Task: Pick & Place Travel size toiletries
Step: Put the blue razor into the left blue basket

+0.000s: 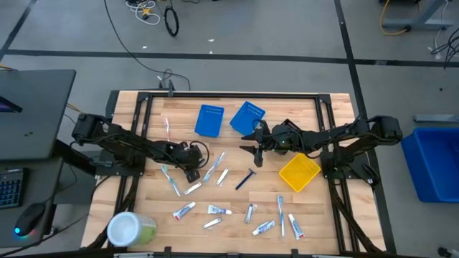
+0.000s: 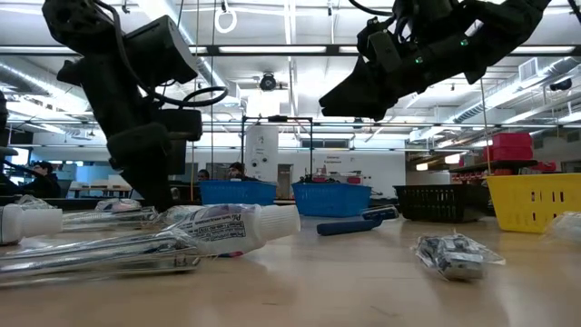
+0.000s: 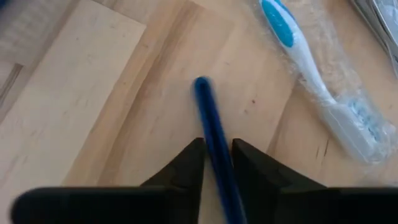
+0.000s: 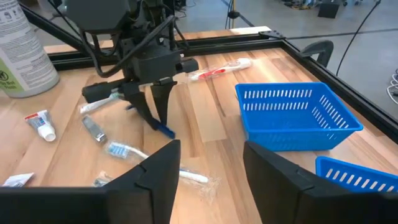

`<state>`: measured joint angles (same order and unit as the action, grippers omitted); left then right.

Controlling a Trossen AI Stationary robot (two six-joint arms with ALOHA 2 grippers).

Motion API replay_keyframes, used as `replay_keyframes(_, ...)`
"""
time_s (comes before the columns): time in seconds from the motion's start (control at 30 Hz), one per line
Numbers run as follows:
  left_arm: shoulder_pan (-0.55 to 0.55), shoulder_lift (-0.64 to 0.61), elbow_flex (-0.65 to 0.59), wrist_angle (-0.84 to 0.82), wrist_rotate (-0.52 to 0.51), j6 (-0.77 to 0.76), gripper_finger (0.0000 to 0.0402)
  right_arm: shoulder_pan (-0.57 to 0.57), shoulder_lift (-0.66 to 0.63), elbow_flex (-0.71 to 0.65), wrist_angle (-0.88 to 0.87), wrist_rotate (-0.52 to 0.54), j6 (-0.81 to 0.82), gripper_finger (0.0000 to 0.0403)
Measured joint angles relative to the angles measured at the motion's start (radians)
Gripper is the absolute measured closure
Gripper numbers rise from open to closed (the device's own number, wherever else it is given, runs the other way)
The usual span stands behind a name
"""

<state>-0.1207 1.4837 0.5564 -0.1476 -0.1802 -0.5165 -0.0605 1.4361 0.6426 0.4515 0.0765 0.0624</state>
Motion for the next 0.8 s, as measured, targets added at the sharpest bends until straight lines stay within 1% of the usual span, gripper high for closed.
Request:
replay_keyframes(0.07, 0.000, 0.000, 0.000, 0.001, -0.001, -0.008, 0.0346, 0.000, 0.000, 0.000, 0.000, 0.000, 0.000, 0.0222)
replay_keyframes(0.17, -0.001, 0.000, 0.000, 0.002, -0.009, -0.036, 0.0366, 0.000, 0.000, 0.000, 0.000, 0.000, 0.000, 0.0225)
replay_keyframes(0.3, -0.002, 0.001, 0.000, 0.008, -0.018, -0.067, 0.0364, 0.000, 0.000, 0.000, 0.000, 0.000, 0.000, 0.0230)
replay_keyframes(0.4, -0.003, -0.006, 0.000, 0.007, -0.057, -0.108, 0.0354, 0.000, 0.000, 0.000, 0.000, 0.000, 0.000, 0.0233)
replay_keyframes(0.47, 0.001, -0.015, 0.016, -0.004, -0.100, -0.129, 0.0354, 0.000, 0.000, 0.000, 0.000, 0.000, 0.000, 0.0236)
replay_keyframes(0.57, 0.018, -0.032, 0.075, 0.002, -0.196, -0.145, 0.0363, 0.000, 0.000, 0.000, 0.000, 0.000, 0.000, 0.0241)
replay_keyframes(0.67, 0.056, -0.031, 0.153, -0.003, -0.275, -0.098, 0.0365, 0.000, 0.000, 0.000, 0.000, 0.000, 0.000, 0.0246)
replay_keyframes(0.8, 0.139, -0.031, 0.275, 0.005, -0.389, -0.013, 0.0354, 0.000, 0.000, 0.000, 0.001, 0.000, 0.000, 0.0252)
